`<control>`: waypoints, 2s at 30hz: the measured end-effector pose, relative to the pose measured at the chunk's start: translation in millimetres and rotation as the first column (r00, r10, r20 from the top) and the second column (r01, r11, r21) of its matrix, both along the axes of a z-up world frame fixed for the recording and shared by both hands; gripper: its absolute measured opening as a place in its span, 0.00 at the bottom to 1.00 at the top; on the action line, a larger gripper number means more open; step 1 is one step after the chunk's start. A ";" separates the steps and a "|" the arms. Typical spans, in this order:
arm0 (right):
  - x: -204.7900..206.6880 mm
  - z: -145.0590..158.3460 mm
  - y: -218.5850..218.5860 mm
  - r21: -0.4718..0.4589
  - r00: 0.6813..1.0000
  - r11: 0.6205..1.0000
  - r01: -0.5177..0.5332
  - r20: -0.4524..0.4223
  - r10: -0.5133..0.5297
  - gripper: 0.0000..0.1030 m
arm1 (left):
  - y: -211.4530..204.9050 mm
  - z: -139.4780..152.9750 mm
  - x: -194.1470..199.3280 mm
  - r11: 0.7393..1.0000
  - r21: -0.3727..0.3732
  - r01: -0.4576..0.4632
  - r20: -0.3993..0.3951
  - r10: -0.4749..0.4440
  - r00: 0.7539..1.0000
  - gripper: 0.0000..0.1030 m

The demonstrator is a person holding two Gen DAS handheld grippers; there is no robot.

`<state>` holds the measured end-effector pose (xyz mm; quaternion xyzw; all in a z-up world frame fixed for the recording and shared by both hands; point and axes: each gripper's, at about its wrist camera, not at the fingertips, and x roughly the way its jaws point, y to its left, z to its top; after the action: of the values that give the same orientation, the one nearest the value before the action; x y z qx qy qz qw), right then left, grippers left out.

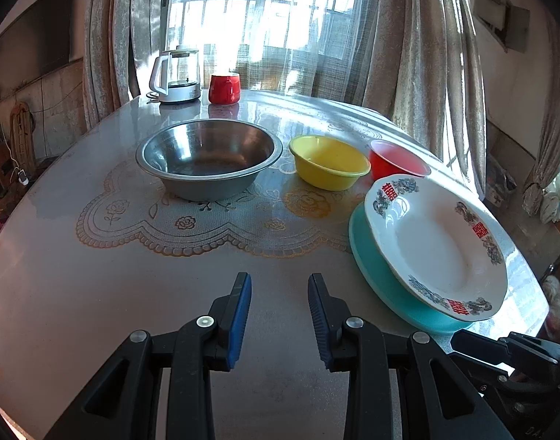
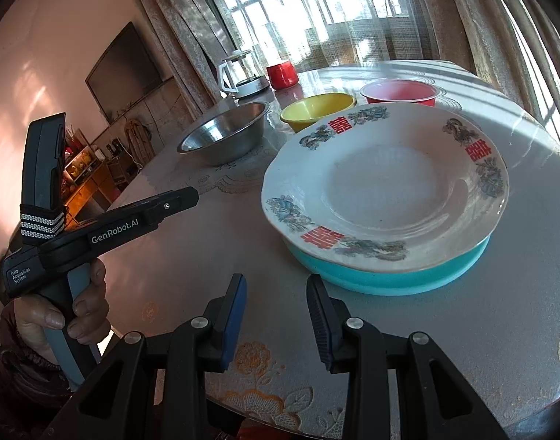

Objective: Organize plates and bowls
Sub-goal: 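Move the right gripper to the rim of the stainless steel bowl, then grasp the steel bowl rim with the right gripper and slide it across the table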

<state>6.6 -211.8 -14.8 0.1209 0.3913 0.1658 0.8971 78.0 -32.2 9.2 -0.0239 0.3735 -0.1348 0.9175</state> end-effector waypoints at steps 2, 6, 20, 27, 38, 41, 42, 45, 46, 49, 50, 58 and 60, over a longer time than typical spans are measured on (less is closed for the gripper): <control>9.5 4.2 9.5 0.005 1.000 1.000 -0.019 0.004 0.019 0.34 | 8.8 -2.0 3.1 1.000 -0.008 -0.016 -0.009 0.016 1.000 0.35; 31.9 13.2 26.8 0.015 0.999 0.999 -0.046 0.005 0.046 0.34 | 32.3 -11.0 15.3 0.998 -0.034 -0.061 -0.057 0.059 0.997 0.42; 142.7 25.9 62.7 0.069 0.997 0.997 0.024 -0.071 -0.019 0.34 | 109.5 -6.9 82.0 0.973 -0.120 -0.200 -0.091 0.189 0.978 0.45; 190.2 21.5 71.1 0.138 0.987 0.985 0.106 -0.131 -0.088 0.34 | 124.7 5.5 117.3 0.958 -0.174 -0.226 -0.045 0.222 0.974 0.50; 237.4 1.7 87.2 0.072 0.970 0.980 0.186 -0.175 -0.171 0.31 | 103.6 -10.6 164.0 0.976 -0.125 -0.180 -0.048 0.175 0.983 0.27; 232.8 4.7 101.4 0.000 0.982 0.990 0.142 -0.125 -0.141 0.26 | 102.6 -11.6 156.7 0.980 -0.112 -0.164 -0.036 0.160 0.986 0.27; 229.6 5.4 101.8 -0.001 0.983 0.990 0.140 -0.119 -0.139 0.26 | 104.7 -11.8 153.2 0.980 -0.122 -0.159 -0.036 0.155 0.987 0.27; 218.4 5.8 99.4 0.015 0.985 0.991 0.130 -0.120 -0.127 0.26 | 106.8 -10.8 139.3 0.982 -0.116 -0.151 -0.035 0.148 0.988 0.27; 213.9 6.5 100.1 0.015 0.986 0.992 0.123 -0.118 -0.120 0.26 | 106.8 -10.5 133.3 0.982 -0.108 -0.153 -0.034 0.150 0.988 0.27; 199.7 9.3 101.9 0.022 0.988 0.995 0.102 -0.119 -0.098 0.26 | 110.2 -8.9 114.6 0.982 -0.106 -0.157 -0.036 0.154 0.987 0.28; 194.9 9.9 102.5 0.027 0.989 0.995 0.094 -0.119 -0.090 0.26 | 112.4 -8.0 108.1 0.980 -0.116 -0.159 -0.038 0.156 0.987 0.28; 147.3 14.5 104.9 0.062 0.993 0.997 0.051 -0.108 -0.044 0.26 | 122.7 -4.1 50.5 0.977 -0.145 -0.155 -0.030 0.153 0.988 0.28; 137.5 14.7 104.6 0.065 0.994 0.997 0.040 -0.104 -0.033 0.26 | 124.4 -4.8 39.7 0.977 -0.148 -0.156 -0.035 0.152 0.988 0.28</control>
<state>144.0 -107.2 -0.1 0.1665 0.4291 0.1558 0.8740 117.7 92.2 4.4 -0.1236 0.3700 -0.0908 0.9163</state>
